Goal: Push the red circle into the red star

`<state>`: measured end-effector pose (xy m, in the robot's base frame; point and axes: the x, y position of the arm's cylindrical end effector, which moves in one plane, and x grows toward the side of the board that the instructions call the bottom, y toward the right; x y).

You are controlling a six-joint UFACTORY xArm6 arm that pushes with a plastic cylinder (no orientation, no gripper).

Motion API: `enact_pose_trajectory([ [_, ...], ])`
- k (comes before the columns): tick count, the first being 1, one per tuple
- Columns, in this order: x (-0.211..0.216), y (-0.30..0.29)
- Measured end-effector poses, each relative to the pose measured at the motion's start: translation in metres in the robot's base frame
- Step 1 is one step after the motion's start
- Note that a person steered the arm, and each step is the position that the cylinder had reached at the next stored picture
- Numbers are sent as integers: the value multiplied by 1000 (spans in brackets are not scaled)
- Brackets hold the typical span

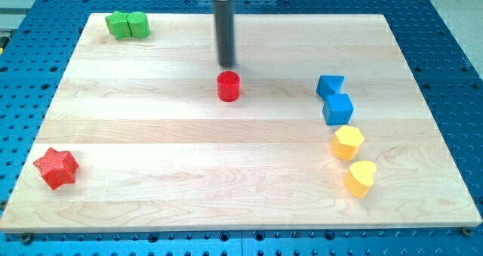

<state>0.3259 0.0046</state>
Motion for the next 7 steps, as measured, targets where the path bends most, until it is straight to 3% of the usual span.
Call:
enact_pose_trajectory([
  [1, 43, 10],
  [2, 122, -51],
  [3, 114, -43],
  [4, 183, -90],
  [5, 188, -83],
  [6, 140, -77],
  [7, 165, -159],
])
